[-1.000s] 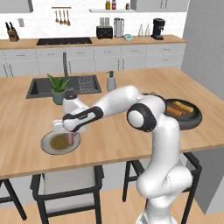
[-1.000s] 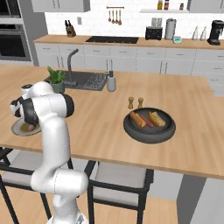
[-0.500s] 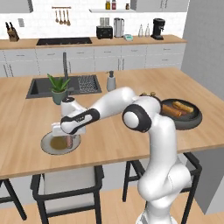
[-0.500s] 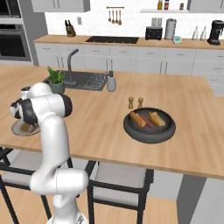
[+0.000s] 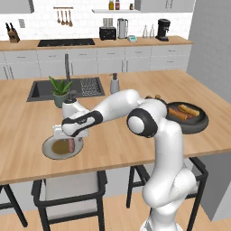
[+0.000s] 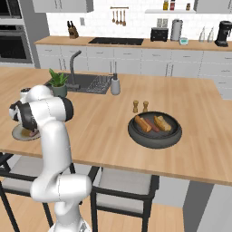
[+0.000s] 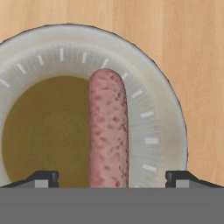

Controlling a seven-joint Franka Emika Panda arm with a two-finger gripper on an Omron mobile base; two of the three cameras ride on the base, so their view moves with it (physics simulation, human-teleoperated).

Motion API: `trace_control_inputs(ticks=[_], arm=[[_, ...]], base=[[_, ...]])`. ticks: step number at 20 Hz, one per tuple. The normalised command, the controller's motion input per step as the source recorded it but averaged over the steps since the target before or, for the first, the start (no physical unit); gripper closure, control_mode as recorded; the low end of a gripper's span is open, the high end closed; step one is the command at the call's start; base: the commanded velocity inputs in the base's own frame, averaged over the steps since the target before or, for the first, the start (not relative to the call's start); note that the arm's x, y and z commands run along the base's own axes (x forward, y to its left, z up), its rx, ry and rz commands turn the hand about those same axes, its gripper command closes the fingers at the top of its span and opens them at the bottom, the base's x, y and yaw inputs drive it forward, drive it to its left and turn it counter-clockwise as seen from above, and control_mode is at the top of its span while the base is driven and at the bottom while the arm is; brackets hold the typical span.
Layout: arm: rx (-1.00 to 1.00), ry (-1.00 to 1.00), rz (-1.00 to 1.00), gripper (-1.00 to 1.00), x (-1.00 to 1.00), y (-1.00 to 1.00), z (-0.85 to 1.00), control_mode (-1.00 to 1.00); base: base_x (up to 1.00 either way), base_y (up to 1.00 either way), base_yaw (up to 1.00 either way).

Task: Place one bun and one sausage from the bowl on each plate.

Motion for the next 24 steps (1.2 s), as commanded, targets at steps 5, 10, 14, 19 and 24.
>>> trace_control_inputs(ticks=[5,10,14,19,24], arm=[[0.0,0.0,0.0,-1.0,-0.32,-0.48,0.47,-1.0],[0.0,0.0,0.0,-1.0,-0.09,-0.93,0.33,-1.0],[0.0,0.0,0.01,-1.0,-0.21,-1.0,0.36,-1.0],[0.0,0.03,0.01,-1.0,-0.15,-1.0,0.38,-1.0],[0.0,0.06,0.02,-1.0,-0.11,-1.0,0.23,-1.0]], base=[[0.0,0.0,0.0],[0.0,0.0,0.0],[0.0,0.0,0.0],[0.0,0.0,0.0],[0.0,0.0,0.0]])
